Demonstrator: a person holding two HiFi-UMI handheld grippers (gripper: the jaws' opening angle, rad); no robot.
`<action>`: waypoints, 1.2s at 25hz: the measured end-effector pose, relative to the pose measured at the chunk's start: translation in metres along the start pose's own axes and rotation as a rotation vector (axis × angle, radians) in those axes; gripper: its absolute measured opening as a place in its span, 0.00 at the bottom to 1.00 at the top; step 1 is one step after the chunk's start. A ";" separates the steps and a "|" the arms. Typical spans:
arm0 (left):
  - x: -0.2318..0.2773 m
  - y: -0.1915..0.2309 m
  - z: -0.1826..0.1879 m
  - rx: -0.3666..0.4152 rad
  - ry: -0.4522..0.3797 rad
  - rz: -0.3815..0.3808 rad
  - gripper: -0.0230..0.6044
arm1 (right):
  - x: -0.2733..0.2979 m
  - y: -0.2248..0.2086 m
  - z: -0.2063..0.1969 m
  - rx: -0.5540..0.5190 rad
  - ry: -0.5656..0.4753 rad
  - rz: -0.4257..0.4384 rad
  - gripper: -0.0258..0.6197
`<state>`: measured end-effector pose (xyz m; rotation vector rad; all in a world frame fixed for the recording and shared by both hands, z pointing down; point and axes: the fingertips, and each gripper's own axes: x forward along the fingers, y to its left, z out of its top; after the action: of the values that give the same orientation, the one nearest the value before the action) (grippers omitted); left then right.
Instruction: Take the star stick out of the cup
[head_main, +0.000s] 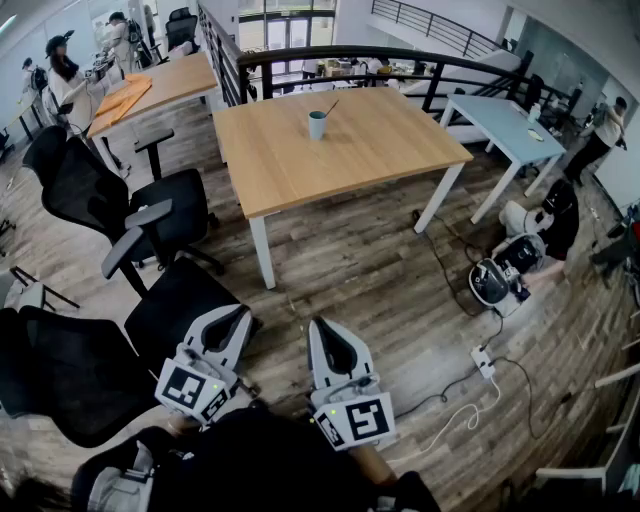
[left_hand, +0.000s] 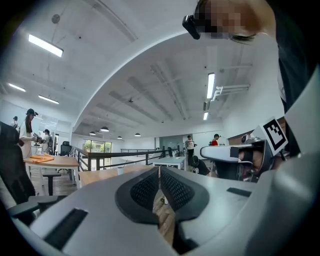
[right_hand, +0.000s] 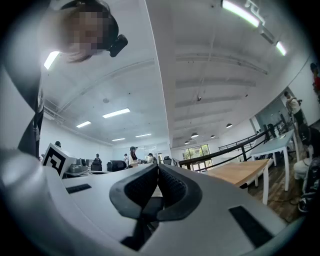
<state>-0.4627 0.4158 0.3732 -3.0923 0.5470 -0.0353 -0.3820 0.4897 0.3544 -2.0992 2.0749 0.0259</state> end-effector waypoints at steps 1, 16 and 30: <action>0.001 -0.003 0.001 0.001 0.003 0.001 0.07 | -0.002 -0.002 0.002 0.003 -0.003 0.000 0.07; 0.031 -0.063 -0.002 0.020 0.029 -0.010 0.07 | -0.052 -0.052 0.007 0.071 -0.024 -0.022 0.07; 0.053 -0.104 -0.007 0.042 0.067 -0.016 0.07 | -0.084 -0.077 0.010 0.072 -0.032 0.004 0.07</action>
<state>-0.3778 0.4953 0.3823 -3.0639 0.5164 -0.1496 -0.3060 0.5743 0.3662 -2.0397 2.0303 -0.0145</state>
